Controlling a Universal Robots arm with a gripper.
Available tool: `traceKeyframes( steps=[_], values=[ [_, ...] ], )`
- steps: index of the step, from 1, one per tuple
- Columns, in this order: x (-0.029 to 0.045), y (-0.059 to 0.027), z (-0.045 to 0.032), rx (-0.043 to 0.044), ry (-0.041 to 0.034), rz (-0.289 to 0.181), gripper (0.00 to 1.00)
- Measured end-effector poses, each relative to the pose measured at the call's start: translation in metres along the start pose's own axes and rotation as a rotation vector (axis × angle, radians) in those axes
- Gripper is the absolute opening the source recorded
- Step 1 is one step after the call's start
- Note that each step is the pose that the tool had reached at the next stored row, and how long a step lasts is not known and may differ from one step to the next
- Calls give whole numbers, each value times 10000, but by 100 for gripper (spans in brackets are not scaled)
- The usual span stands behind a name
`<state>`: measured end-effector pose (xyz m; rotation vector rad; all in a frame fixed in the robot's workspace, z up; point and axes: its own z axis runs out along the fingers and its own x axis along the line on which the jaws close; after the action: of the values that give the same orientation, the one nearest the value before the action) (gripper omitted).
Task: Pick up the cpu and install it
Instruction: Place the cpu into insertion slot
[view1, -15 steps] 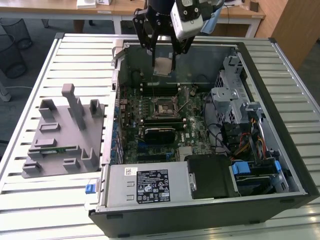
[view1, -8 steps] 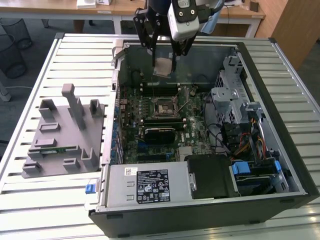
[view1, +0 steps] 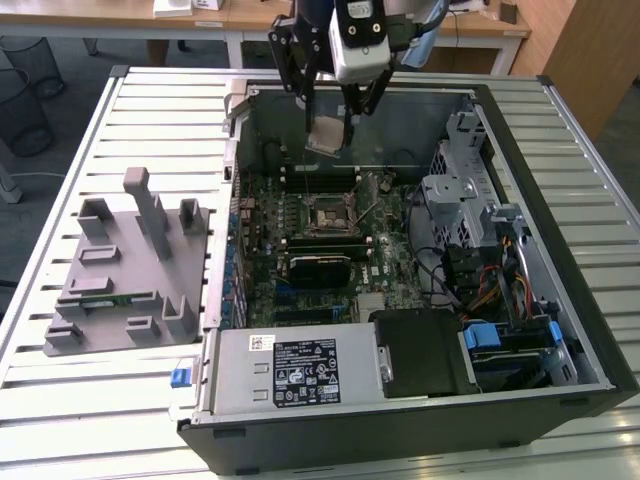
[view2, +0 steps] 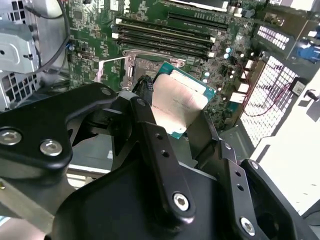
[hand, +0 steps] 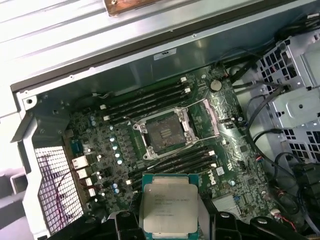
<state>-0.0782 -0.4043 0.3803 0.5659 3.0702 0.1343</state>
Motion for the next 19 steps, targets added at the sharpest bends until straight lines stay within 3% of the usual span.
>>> traceKeyframes(
  steps=[19],
  values=[
    [4,9,29,2,-198,2256,53]
  ],
)
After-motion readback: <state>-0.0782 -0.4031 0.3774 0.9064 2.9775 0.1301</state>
